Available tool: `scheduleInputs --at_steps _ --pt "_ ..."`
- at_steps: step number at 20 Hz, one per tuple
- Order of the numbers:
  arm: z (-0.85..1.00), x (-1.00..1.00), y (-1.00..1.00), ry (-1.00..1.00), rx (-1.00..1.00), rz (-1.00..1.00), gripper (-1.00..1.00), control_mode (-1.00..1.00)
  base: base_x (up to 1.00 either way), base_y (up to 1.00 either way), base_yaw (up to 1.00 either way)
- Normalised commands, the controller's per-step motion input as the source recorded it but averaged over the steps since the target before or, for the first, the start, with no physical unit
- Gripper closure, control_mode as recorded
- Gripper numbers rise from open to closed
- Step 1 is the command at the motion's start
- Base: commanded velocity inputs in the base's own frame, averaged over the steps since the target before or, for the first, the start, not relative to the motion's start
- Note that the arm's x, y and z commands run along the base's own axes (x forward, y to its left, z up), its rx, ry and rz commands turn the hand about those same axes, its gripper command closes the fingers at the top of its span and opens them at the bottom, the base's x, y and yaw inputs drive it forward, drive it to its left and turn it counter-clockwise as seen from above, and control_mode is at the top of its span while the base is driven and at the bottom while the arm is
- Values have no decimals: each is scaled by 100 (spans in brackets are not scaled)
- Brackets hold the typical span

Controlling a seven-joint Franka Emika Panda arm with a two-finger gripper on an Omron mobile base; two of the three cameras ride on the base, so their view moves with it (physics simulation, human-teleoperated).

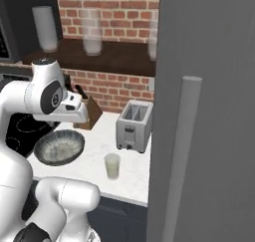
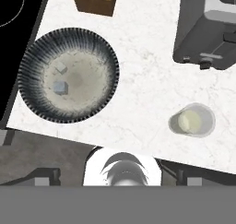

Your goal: Grab a lemon wedge from the fridge and one ice cube from the ice bowl, and put them in the glass of lemonade.

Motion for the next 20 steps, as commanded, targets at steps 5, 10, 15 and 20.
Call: scheduleInputs --at_steps 5,10,15,20 --pt "0 0 0 0 0 0 -100 100 12 67 -2" --pt "0 0 0 0 0 0 -100 100 42 -18 0" --pt "0 0 0 0 0 0 -100 100 53 -56 0" --pt "-15 13 -12 6 0 1 -100 -100 0 0 0"
